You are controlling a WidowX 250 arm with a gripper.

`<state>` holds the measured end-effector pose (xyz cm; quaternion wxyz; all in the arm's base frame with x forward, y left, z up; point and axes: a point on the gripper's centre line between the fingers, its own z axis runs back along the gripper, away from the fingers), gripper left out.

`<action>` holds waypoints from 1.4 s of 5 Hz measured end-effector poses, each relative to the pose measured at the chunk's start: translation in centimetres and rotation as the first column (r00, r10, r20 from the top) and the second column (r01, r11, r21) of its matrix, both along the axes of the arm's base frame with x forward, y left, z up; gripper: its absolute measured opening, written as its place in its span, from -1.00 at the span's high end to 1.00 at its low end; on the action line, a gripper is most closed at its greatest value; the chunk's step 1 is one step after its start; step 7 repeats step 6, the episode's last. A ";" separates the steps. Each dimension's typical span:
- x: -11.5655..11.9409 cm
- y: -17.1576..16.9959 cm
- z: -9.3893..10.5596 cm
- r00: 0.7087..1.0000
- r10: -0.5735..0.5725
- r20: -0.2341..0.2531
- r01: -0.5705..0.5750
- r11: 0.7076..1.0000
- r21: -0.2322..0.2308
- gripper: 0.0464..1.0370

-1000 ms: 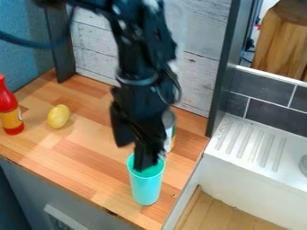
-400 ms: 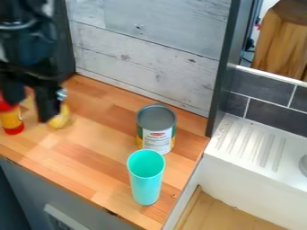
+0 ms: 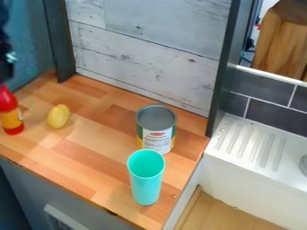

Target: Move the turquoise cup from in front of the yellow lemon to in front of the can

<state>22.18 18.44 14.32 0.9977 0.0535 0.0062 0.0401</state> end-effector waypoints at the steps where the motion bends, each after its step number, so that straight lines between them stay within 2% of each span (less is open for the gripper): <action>1: 1.2 3.9 0.7 1.000 -0.025 -0.016 0.025 0.999 0.020 -0.94; 2: 2.0 5.3 0.1 0.994 -0.094 -0.059 0.093 0.996 -0.012 -0.94; 7: 2.0 5.3 0.1 0.993 -0.103 -0.062 0.102 0.995 -0.015 -0.94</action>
